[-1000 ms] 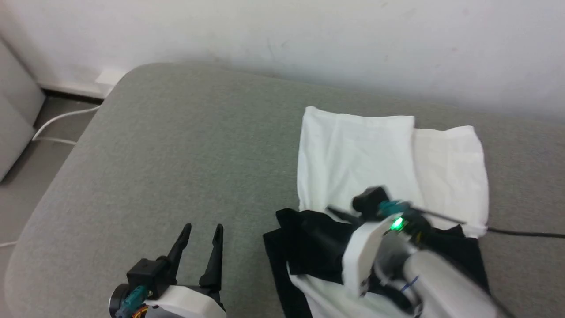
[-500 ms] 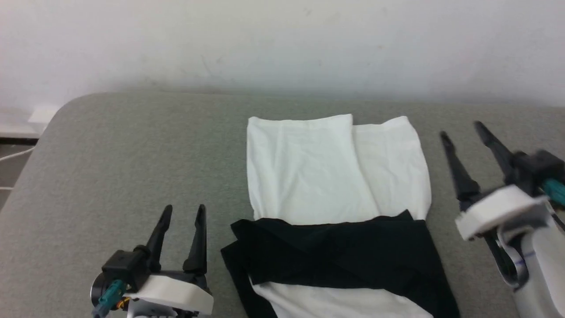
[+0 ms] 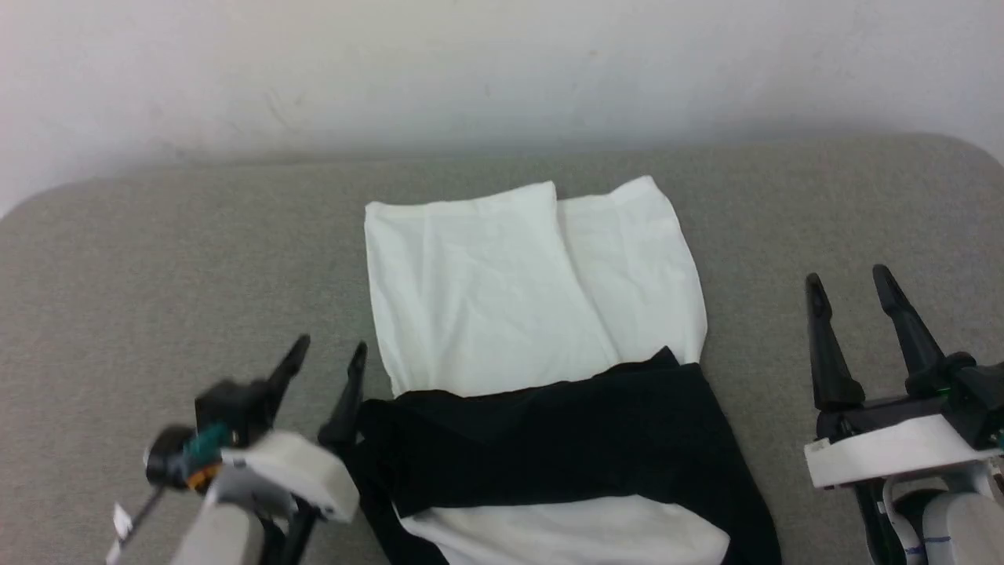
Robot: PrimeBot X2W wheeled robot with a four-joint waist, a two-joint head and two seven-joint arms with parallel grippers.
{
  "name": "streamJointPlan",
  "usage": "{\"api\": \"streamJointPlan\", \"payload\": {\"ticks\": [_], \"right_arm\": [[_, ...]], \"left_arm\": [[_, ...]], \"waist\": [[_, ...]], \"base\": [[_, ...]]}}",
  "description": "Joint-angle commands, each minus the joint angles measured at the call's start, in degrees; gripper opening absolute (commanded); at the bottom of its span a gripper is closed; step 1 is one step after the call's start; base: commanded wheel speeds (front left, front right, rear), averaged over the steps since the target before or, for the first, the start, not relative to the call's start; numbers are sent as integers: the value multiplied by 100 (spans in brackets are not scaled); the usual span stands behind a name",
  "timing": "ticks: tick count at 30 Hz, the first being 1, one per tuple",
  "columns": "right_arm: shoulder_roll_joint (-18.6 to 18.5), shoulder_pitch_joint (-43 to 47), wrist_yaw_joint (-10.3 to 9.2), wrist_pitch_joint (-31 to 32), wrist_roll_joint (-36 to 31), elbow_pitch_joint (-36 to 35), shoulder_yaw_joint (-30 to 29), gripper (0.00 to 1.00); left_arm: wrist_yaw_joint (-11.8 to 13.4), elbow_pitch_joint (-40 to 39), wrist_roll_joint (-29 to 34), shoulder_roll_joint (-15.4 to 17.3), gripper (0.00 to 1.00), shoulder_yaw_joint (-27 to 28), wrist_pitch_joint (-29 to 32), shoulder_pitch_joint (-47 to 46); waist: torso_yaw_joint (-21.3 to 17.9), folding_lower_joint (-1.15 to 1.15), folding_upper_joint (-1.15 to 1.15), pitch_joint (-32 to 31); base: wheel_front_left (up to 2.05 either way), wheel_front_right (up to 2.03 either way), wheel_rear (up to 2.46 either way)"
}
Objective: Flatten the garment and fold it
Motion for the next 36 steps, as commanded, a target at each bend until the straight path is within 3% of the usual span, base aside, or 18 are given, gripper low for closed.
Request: {"api": "streamJointPlan", "payload": {"ticks": [1, 7, 13, 17, 21, 26, 31, 36], "right_arm": [[33, 28, -5, 29, -51, -94, 13, 100], [132, 18, -5, 176, -66, -595, 36, 100], [240, -67, -5, 40, 21, -595, 40, 100], [278, -180, -5, -64, 69, -473, 153, 100], [296, -302, -5, -157, 106, -346, 231, 100], [305, -379, -5, -245, 173, -185, 215, 100], [307, -432, -5, -319, 262, -83, 232, 100], [307, -474, -5, -359, 290, -38, 238, 100]], "left_arm": [[-38, 41, 57, 111, 100, -36, 114, -235], [-147, 259, -381, 773, 100, -313, 1552, -1698], [-159, 623, -966, 1657, 100, -877, 3223, -3233], [-160, 1206, -1466, 2004, 100, -1011, 4118, -4060], [-114, 1805, -1778, 2085, 100, -907, 4997, -4555], [-32, 2160, -1978, 2180, 100, -800, 5490, -4851], [38, 2325, -1609, 2467, 100, -1011, 5549, -4911], [80, 2576, -1550, 2480, 100, -1090, 5538, -4887]], "waist": [[-302, 0, 0, 379], [-721, 0, 0, 1166], [-1094, 0, 0, 1718], [-1284, 0, 0, 1959], [-1451, 0, 0, 2121], [-1593, 0, 0, 2279], [-1653, 0, 0, 2396], [-1639, 0, 0, 2463]], "base": [[0, 0, 0], [0, 0, 0], [0, 0, 0], [0, 0, 0], [0, 0, 0], [0, 0, 0], [0, 0, 0], [0, 0, 0]]}}
